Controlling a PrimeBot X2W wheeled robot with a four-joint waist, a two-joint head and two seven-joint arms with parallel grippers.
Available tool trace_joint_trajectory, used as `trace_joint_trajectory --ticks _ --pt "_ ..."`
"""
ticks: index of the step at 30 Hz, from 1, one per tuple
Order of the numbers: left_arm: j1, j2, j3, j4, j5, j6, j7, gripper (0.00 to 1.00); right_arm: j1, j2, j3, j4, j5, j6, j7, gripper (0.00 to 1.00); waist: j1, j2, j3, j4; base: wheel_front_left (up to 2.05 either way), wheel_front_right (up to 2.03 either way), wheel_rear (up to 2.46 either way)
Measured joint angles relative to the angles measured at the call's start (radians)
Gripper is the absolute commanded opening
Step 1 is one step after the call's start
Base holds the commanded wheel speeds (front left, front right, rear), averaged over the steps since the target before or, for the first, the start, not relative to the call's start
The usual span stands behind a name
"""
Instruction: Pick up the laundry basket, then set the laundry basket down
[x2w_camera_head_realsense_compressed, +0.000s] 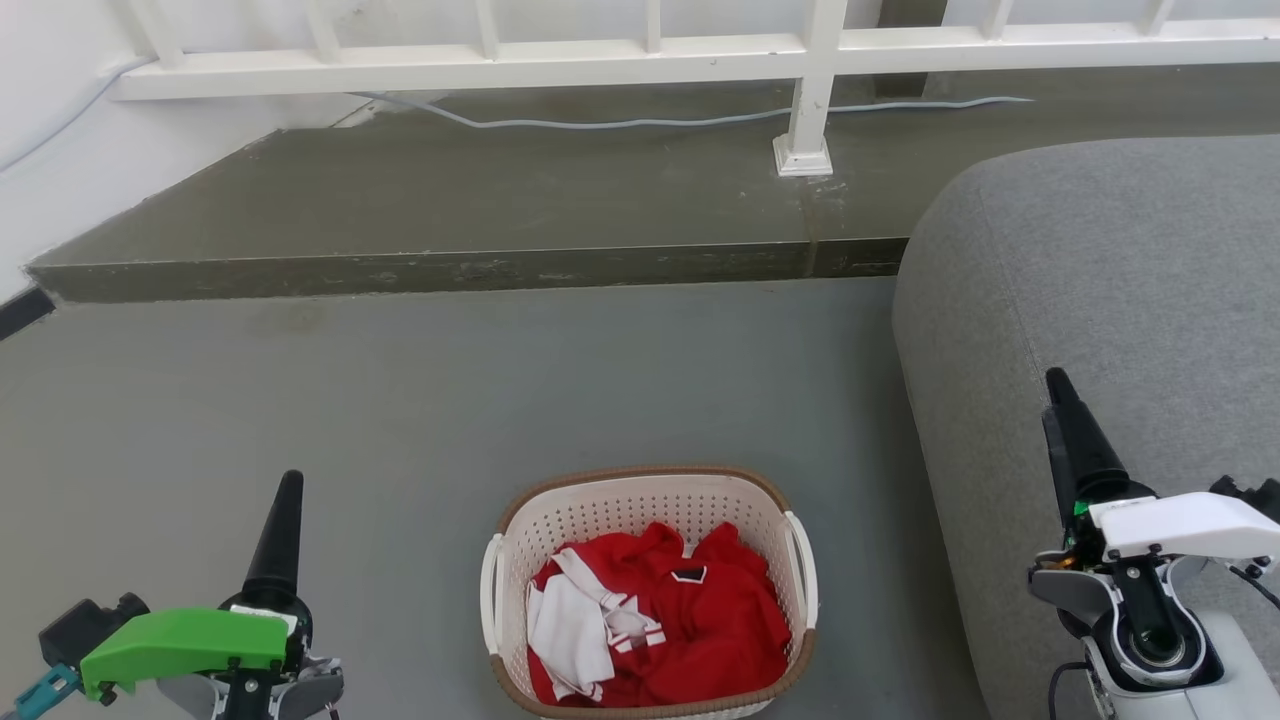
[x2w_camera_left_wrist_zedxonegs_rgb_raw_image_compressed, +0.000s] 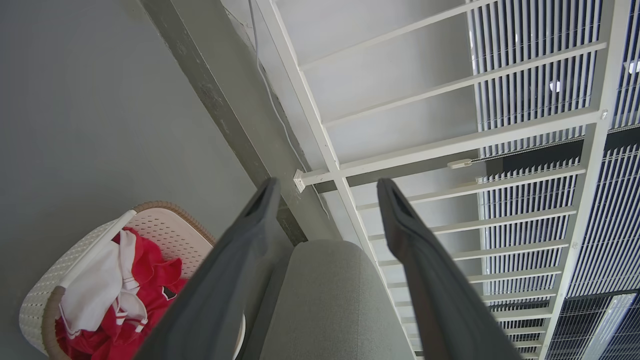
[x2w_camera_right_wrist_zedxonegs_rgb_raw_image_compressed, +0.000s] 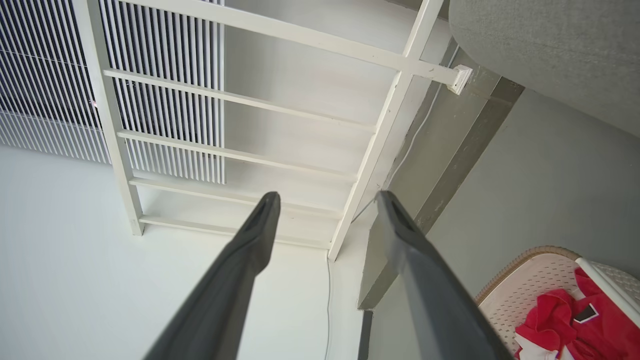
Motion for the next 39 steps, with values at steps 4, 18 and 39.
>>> trace_joint_trajectory --ticks 4,18,39 --pt "-0.001 0.007 -0.019 -0.007 0.053 0.000 -0.015 1.00 0.000 -0.014 0.029 0.001 -0.049 0.000 -0.012 1.00 0.0000 0.0000 0.001 0.000 0.00 0.00 0.00" --pt "-0.003 0.026 -0.038 -0.025 0.318 0.000 -0.064 1.00 -0.030 -0.057 0.092 0.011 -0.312 0.000 -0.065 1.00 0.0000 0.0000 0.005 0.002 0.00 0.00 0.00" --pt "-0.008 0.009 -0.078 -0.056 0.635 0.001 -0.132 1.00 -0.042 -0.054 0.149 0.018 -0.630 -0.011 -0.134 1.00 0.0000 0.0000 0.004 -0.001 0.00 0.00 0.00"
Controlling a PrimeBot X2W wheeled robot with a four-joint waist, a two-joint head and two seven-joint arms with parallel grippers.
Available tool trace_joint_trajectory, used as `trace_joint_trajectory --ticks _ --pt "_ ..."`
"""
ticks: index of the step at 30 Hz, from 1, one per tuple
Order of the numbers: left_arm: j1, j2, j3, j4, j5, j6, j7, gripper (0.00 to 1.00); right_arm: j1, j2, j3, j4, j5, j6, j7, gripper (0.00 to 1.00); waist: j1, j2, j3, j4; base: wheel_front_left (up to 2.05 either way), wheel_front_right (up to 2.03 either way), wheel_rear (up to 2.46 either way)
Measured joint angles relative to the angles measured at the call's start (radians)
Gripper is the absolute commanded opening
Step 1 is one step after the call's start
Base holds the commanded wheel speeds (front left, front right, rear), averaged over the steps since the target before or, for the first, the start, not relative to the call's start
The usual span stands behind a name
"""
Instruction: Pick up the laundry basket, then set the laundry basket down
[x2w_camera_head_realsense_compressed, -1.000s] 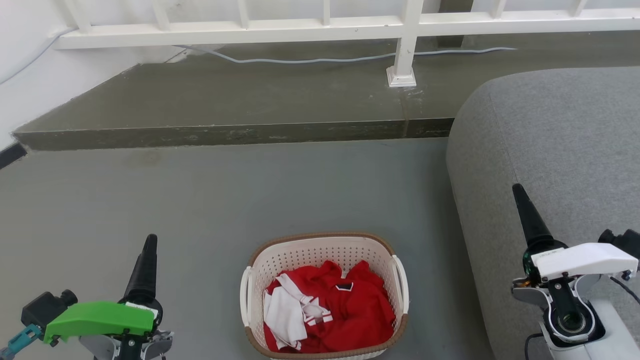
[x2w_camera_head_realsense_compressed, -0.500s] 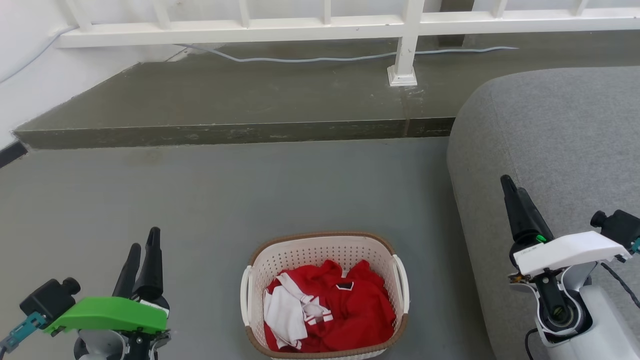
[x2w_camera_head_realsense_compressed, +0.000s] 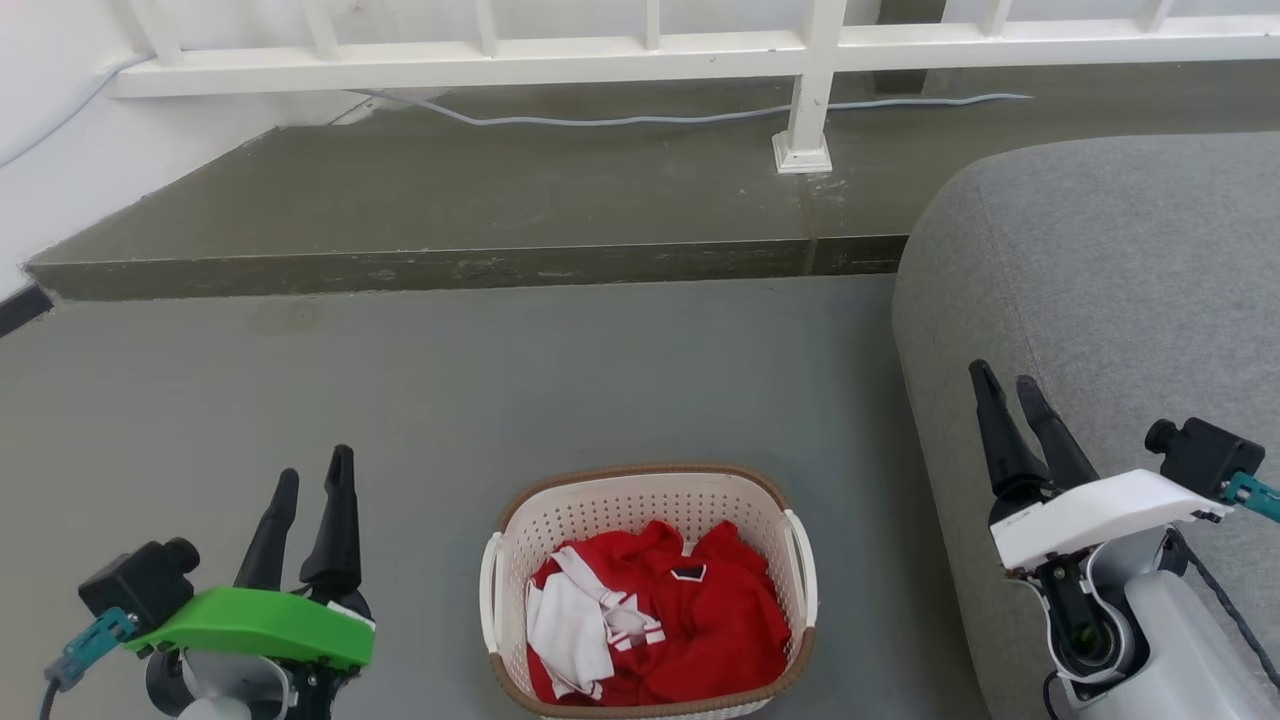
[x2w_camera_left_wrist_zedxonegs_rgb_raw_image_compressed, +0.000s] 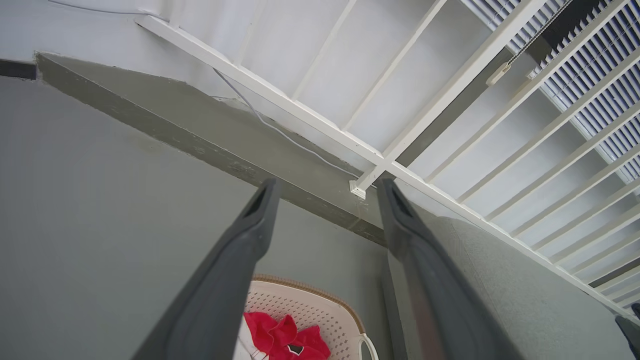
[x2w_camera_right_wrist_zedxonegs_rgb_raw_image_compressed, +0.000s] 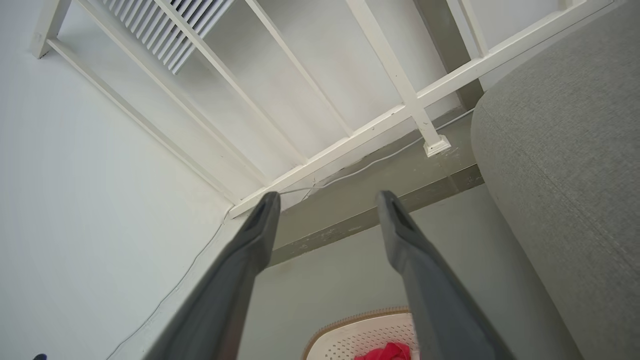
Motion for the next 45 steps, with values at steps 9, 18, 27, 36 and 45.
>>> trace_joint_trajectory --ticks 9,18,27,36,45 --pt "0.000 -0.005 -0.007 -0.015 0.088 0.000 -0.029 1.00 -0.003 0.003 0.012 0.010 -0.113 -0.016 -0.028 1.00 0.0000 0.0000 -0.001 -0.001 0.00 0.00 0.00" --pt "0.000 -0.007 -0.024 -0.025 0.202 0.000 -0.059 1.00 -0.009 0.009 0.029 0.016 -0.232 -0.016 -0.058 1.00 0.0000 0.0000 -0.003 -0.001 0.00 0.00 0.00" --pt "-0.002 -0.008 -0.035 -0.043 0.303 0.000 -0.088 1.00 -0.020 0.013 0.038 0.019 -0.353 -0.016 -0.089 1.00 0.0000 0.0000 -0.001 -0.003 0.00 0.00 0.00" --pt "-0.004 -0.009 -0.041 -0.053 0.373 -0.001 -0.108 1.00 -0.027 0.021 0.044 0.024 -0.430 -0.015 -0.110 1.00 0.0000 0.0000 0.001 -0.006 0.00 0.00 0.00" --pt "-0.004 -0.011 -0.039 -0.053 0.373 -0.001 -0.108 1.00 -0.028 0.030 0.030 0.032 -0.439 -0.006 -0.110 1.00 0.0000 0.0000 0.004 -0.008 0.00 0.00 0.00"
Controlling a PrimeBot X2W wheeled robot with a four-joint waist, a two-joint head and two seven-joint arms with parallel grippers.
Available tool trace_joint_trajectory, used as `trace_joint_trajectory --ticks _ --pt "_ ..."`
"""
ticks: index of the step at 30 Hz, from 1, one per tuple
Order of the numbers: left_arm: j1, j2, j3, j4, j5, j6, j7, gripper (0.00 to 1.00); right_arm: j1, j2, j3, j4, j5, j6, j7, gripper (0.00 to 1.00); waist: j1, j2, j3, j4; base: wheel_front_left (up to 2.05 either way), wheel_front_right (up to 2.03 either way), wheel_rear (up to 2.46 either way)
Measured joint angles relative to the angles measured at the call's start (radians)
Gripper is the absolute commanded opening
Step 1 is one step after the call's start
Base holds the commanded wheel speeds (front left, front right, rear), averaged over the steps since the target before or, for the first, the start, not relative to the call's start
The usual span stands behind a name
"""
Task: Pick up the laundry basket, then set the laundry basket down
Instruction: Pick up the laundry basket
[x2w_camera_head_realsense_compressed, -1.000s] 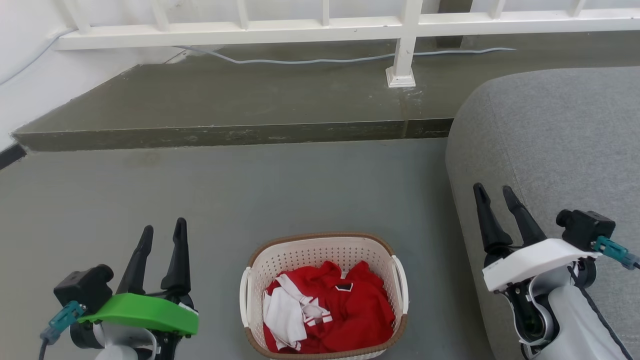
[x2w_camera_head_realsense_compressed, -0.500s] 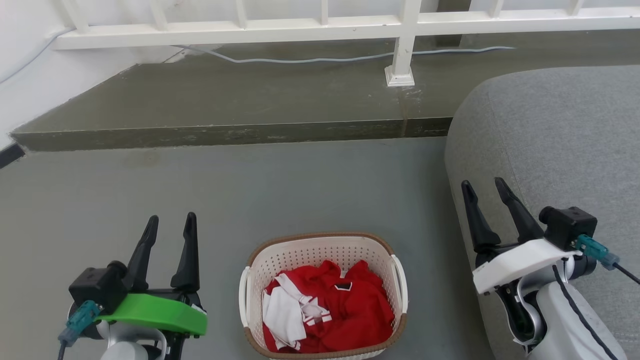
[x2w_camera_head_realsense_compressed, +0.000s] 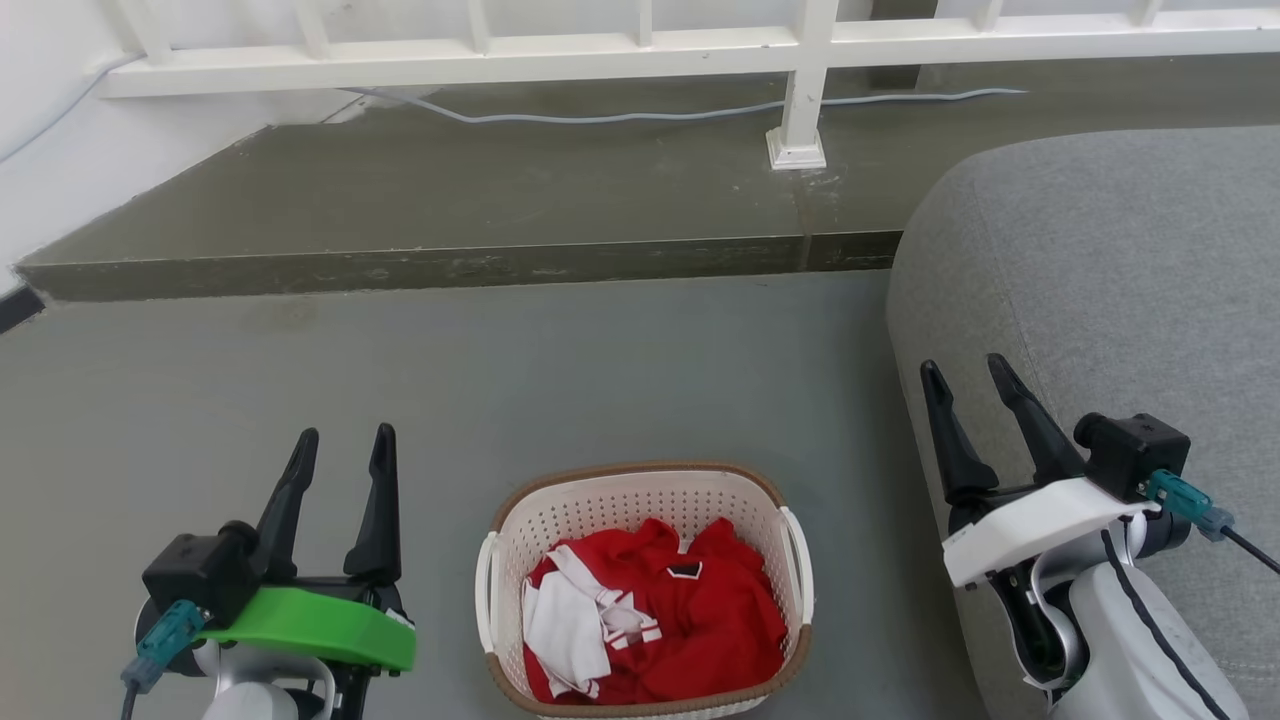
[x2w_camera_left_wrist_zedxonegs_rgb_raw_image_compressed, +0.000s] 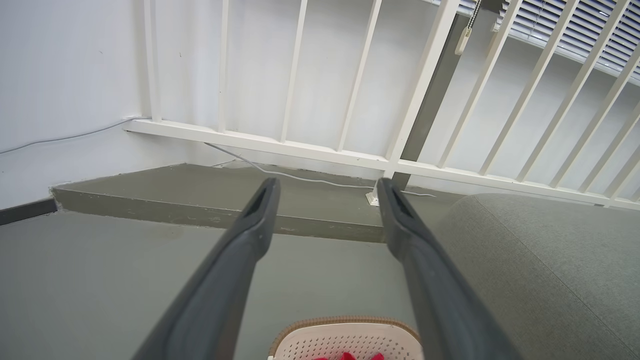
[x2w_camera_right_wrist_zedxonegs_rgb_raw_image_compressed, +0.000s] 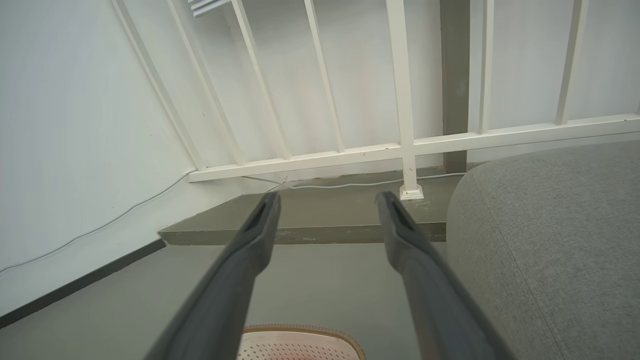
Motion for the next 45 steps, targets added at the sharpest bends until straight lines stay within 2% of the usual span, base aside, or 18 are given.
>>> trace_joint_trajectory --ticks 18,31,45 --pt "-0.032 -0.002 -0.002 -0.011 0.000 -0.001 0.000 1.00 -0.020 0.008 -0.034 0.013 -0.009 0.009 0.000 1.00 0.0000 0.0000 0.072 -0.020 0.00 0.00 0.00" --pt "-0.117 -0.004 -0.044 0.007 0.004 -0.001 0.000 1.00 -0.098 0.007 -0.048 0.061 -0.019 0.017 0.000 1.00 0.0000 0.0000 0.206 -0.017 0.00 0.00 0.00" --pt "-0.234 -0.007 -0.094 0.171 -0.030 -0.001 0.000 1.00 -0.197 -0.004 -0.026 0.203 -0.018 0.019 0.000 1.00 0.0000 0.0000 0.373 0.000 0.00 0.00 0.00"
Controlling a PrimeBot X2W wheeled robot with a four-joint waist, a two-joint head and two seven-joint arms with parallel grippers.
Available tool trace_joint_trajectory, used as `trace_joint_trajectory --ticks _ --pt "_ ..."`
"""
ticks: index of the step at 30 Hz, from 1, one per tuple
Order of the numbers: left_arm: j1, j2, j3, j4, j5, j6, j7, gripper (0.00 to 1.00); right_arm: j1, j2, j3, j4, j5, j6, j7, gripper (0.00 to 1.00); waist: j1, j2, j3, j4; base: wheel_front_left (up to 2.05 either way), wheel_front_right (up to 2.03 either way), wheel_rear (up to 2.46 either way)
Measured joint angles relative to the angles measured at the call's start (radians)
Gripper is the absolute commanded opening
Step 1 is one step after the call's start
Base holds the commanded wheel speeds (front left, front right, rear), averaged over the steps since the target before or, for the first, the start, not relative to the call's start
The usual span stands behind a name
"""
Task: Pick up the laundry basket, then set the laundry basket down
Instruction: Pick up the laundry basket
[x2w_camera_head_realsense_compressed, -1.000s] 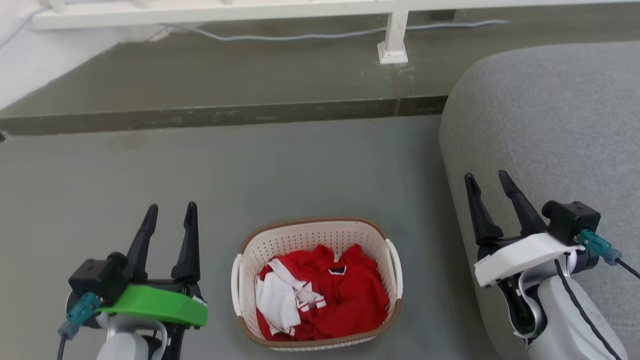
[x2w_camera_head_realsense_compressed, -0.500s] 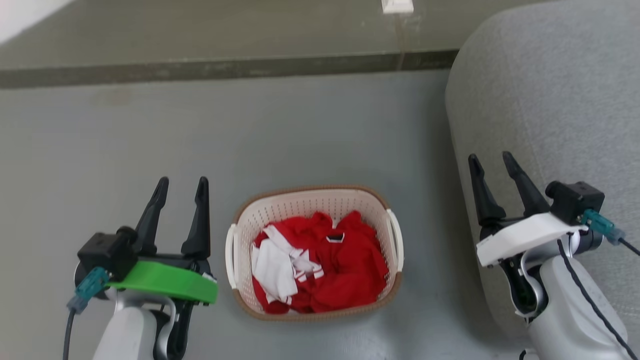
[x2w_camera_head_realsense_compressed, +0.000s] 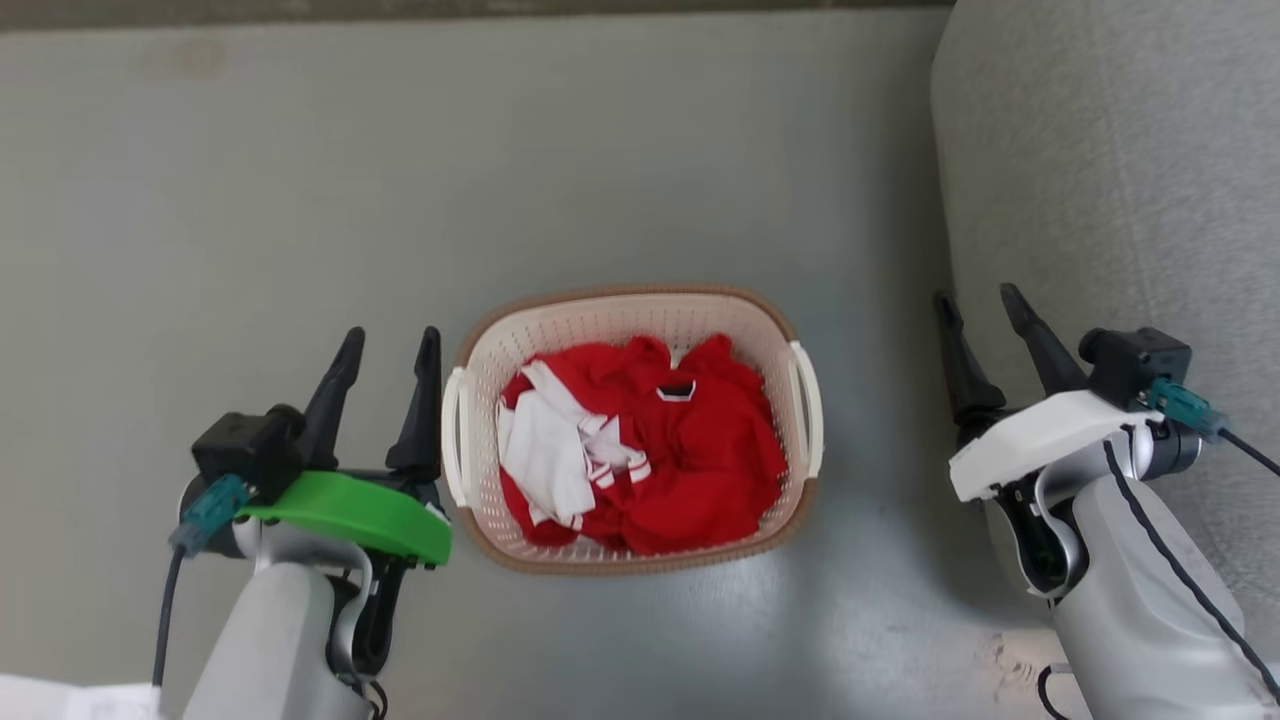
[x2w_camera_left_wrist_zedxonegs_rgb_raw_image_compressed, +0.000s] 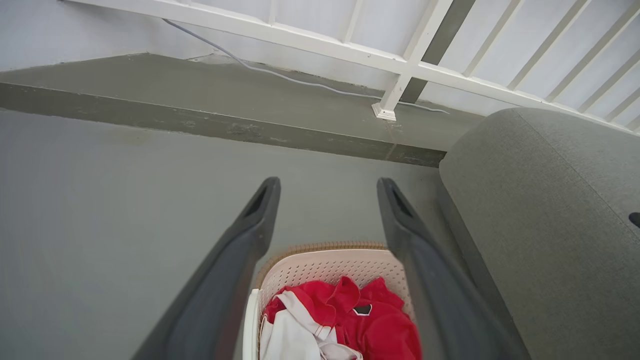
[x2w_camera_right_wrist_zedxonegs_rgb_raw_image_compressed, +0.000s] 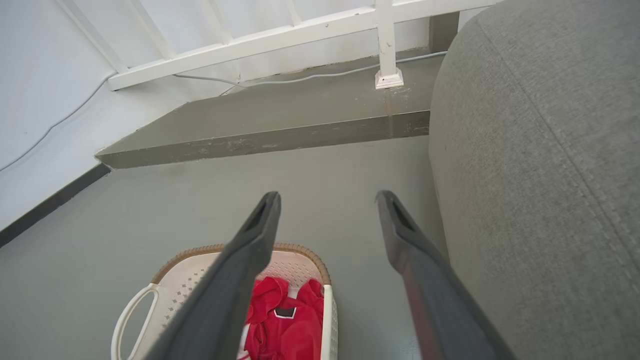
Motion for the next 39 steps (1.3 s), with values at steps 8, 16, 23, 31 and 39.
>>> trace_joint_trajectory --ticks 8,16,23,31,39 --pt "-0.077 -0.004 -0.037 0.109 -0.046 0.000 0.000 1.00 -0.065 -0.001 0.027 0.078 0.002 0.008 0.000 1.00 0.0000 0.0000 0.083 0.009 0.00 0.00 0.00" --pt "-0.181 -0.006 -0.069 0.236 -0.090 0.000 0.002 1.00 -0.145 0.000 0.063 0.164 0.003 0.008 0.002 1.00 0.0001 0.0000 0.178 0.017 0.00 0.00 0.00" --pt "-0.275 -0.008 -0.097 0.327 -0.113 0.000 0.014 1.00 -0.211 0.000 0.110 0.221 0.017 0.008 0.014 1.00 0.0001 0.0000 0.260 0.024 0.00 0.00 0.00" --pt "-0.369 -0.013 -0.128 0.418 -0.173 0.000 0.033 1.00 -0.277 -0.009 0.156 0.289 0.030 0.008 0.033 1.00 0.0001 0.0000 0.355 0.033 0.00 0.00 0.00" --pt "-0.455 -0.016 -0.166 0.517 -0.184 0.000 0.068 1.00 -0.353 -0.009 0.199 0.352 0.047 0.009 0.068 1.00 0.0001 0.0000 0.444 0.044 0.00 0.00 0.00"
